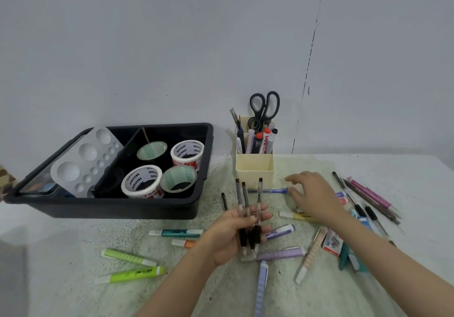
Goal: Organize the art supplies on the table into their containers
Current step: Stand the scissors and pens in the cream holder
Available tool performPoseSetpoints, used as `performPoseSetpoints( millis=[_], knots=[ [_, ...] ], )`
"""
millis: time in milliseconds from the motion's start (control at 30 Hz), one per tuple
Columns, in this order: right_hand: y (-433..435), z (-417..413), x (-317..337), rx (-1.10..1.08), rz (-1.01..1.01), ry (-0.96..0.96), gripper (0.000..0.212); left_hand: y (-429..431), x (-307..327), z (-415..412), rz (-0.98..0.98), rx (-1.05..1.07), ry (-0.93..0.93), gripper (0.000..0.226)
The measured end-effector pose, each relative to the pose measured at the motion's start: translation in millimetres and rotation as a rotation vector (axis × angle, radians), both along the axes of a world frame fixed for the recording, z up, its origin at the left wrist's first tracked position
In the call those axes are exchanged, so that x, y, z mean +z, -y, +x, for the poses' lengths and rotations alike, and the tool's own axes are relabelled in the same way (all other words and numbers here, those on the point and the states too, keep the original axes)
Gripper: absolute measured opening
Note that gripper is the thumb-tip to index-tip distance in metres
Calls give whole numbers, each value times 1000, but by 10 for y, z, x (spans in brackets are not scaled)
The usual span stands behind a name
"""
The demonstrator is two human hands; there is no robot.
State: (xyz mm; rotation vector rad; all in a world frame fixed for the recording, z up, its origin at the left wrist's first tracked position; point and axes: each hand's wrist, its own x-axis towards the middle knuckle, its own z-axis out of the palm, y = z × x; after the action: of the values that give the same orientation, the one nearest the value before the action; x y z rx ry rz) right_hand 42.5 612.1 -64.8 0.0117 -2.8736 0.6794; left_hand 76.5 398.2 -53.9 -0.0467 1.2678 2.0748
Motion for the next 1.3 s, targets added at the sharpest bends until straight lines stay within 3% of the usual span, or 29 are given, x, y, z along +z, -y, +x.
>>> performPoseSetpoints(
  millis=[67,167,233,367,433,633,833,967,1233,1300],
  knots=[
    [-88,-41,-100,-14,228,66,27,16,0,-11,-4,24,7,28],
    [-86,-51,-95,7,185,48,9,22,2,-18,-28,65,1,25],
    [-76,-35,-27,47,-57,48,11,30,-9,-32,-45,110,-6,24],
    [-84,47,245,56,-762,-3,12,78,-33,-60,-49,164,-5,26],
    [-88,88,346,29,-900,-45,12,108,-50,-65,-52,176,0,27],
    [108,195,493,133,-942,37,11,128,-9,-46,-104,44,-36,29],
    [348,194,448,181,-832,131,8,74,68,9,-109,-179,-75,31],
    [413,188,464,161,-814,180,5,46,59,13,-125,-221,-99,31],
    [373,255,645,173,-924,372,30,46,100,-8,-129,-190,-112,30],
    [373,259,644,165,-899,405,20,42,110,-24,-144,-194,-131,30]
  ],
)
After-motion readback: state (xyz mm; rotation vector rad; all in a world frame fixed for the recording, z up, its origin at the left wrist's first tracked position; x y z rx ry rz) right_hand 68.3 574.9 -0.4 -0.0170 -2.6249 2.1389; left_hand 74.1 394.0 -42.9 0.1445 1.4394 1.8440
